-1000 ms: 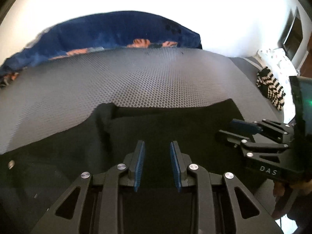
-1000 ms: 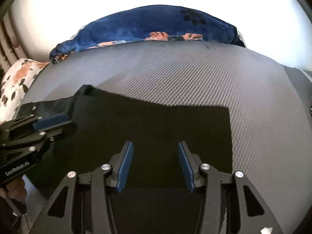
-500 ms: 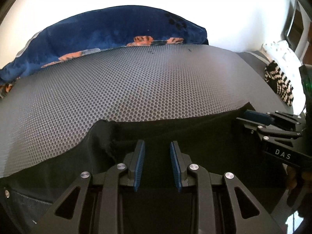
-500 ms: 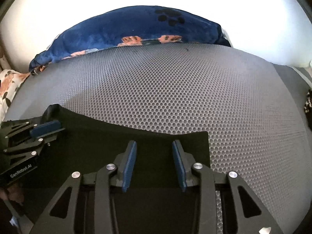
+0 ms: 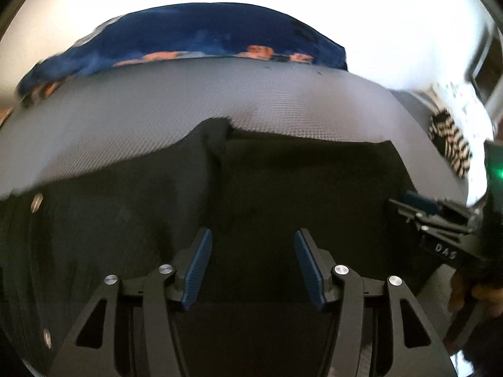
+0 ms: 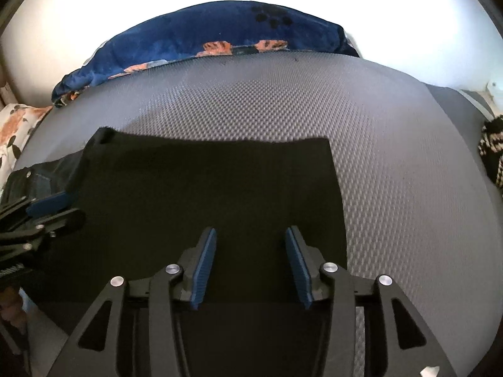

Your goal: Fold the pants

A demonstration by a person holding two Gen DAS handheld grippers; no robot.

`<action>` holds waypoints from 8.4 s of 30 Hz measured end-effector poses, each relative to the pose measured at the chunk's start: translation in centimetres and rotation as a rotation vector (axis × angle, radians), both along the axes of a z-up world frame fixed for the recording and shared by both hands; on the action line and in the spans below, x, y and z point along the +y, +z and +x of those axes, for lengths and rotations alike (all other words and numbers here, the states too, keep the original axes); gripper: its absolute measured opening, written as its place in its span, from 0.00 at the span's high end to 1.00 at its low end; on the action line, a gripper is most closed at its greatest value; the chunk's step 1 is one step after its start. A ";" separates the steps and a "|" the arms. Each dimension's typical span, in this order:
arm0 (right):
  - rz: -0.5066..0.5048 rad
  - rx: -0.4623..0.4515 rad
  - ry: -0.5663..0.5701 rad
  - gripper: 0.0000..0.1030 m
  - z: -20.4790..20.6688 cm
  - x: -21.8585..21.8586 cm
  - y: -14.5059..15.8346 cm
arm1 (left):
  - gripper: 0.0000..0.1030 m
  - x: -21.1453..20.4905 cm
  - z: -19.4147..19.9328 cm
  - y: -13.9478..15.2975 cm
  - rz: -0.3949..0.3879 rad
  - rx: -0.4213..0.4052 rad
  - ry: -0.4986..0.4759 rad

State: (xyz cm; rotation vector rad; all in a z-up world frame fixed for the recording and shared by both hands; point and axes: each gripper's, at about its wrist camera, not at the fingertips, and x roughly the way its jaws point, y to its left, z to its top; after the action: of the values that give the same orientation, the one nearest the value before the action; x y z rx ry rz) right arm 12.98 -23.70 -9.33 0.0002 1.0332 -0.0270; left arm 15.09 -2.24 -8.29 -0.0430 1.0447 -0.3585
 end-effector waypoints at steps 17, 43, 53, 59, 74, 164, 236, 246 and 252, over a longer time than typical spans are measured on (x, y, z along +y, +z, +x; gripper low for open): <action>0.026 0.029 0.084 0.56 -4.4 5.9 -0.1 | 0.36 11.3 -9.3 4.5 0.012 -0.085 0.309; 0.159 0.041 0.180 0.49 -5.5 11.5 1.6 | 0.36 26.8 -11.9 -1.2 -0.560 0.099 0.683; 0.158 0.037 0.156 0.49 -4.6 12.4 2.2 | 0.38 28.6 -10.0 -3.7 -0.674 0.074 0.729; 0.210 0.032 0.088 0.49 -3.6 12.7 2.1 | 0.38 28.7 -8.2 -3.9 -0.665 0.021 0.728; 0.218 -0.022 -0.028 0.49 -4.7 10.2 3.9 | 0.75 26.6 -5.6 -1.6 -0.513 -0.013 0.695; 0.518 0.002 -0.003 0.91 0.6 -7.3 4.7 | 0.27 1.7 -0.8 0.4 -0.070 -0.004 0.159; 0.338 -0.015 -0.164 0.54 -0.8 -9.9 6.4 | 0.26 3.7 0.1 -1.1 -0.142 0.103 0.122; 0.331 0.016 -0.190 0.52 5.5 -9.8 4.1 | 0.26 2.9 2.7 -1.7 -0.128 0.133 0.145; 0.374 0.043 -0.210 0.50 5.8 -11.0 1.9 | 0.26 2.9 4.2 -2.1 -0.144 0.124 0.149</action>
State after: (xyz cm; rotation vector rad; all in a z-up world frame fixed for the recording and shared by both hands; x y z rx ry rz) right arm 18.81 -34.70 -7.39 0.4503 1.0650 -0.0245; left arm 19.30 0.61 -10.35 -0.2737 1.1296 -0.2973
